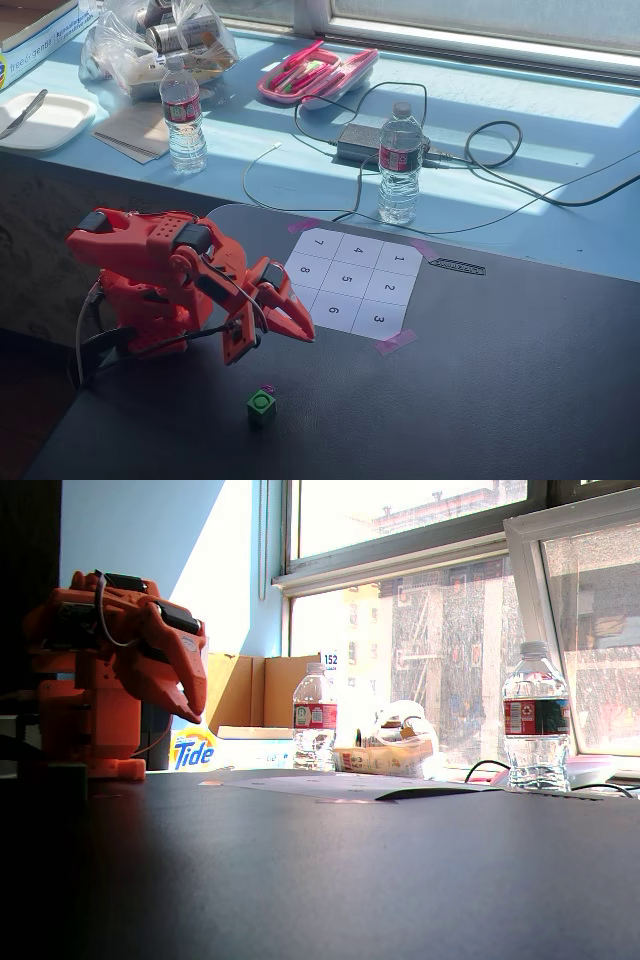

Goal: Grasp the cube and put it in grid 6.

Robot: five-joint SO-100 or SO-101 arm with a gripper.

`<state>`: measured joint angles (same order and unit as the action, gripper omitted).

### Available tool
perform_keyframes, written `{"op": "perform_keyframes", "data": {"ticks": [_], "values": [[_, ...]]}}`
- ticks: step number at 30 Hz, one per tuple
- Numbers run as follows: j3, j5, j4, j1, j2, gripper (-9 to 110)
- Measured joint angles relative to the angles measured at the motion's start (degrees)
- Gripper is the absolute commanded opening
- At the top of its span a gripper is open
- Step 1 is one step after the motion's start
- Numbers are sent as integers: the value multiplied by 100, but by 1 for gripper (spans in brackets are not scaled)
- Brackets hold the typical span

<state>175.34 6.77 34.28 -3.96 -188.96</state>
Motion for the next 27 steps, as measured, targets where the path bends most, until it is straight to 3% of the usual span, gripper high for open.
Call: {"op": "perform_keyframes", "data": {"ticks": [27], "values": [[0,0,483,105,0,0]]}}
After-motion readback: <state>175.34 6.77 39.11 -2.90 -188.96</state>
